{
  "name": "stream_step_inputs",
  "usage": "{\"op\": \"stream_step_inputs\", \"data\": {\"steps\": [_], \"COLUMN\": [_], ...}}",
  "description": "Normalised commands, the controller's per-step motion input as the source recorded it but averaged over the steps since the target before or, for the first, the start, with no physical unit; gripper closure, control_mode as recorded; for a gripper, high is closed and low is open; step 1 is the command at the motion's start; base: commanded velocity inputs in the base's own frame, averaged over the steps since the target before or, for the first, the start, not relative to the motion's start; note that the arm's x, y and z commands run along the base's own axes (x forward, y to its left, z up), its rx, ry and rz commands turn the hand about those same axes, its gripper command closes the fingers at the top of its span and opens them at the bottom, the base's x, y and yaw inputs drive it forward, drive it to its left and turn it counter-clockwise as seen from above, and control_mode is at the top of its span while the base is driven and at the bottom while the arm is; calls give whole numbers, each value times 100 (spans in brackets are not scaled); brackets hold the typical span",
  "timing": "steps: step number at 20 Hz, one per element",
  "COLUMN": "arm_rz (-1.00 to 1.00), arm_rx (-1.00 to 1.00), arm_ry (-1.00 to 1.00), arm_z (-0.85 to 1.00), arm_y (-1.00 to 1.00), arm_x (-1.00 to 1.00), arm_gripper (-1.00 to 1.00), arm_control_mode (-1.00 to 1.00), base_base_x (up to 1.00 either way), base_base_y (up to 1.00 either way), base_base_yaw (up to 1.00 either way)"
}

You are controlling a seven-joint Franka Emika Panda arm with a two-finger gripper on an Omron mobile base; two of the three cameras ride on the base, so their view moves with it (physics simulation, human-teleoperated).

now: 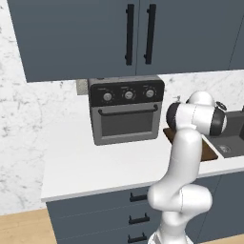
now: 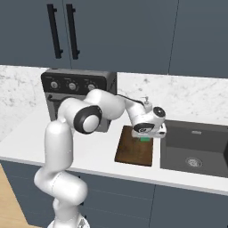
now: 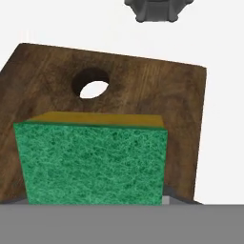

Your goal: Pick up the sponge from the counter and clean the cutting board by briefly scrubbing or pressing down on the cutting board. Once finished, release the sponge.

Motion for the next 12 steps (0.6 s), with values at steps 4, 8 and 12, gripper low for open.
{"op": "stream_step_inputs", "data": {"steps": [4,8,12], "arm_rz": [-1,0,0], "arm_rx": [-3,-1,0], "arm_ry": [-1,0,-2], "arm_z": [38,-50,-100], "arm_y": [3,31,53], "arm_x": [-34,-34,-27], "arm_gripper": [100,100,100], "arm_control_mode": [-100,-100,-100], "base_base_x": [0,0,0], "base_base_y": [0,0,0], "base_base_yaw": [0,0,0]}}
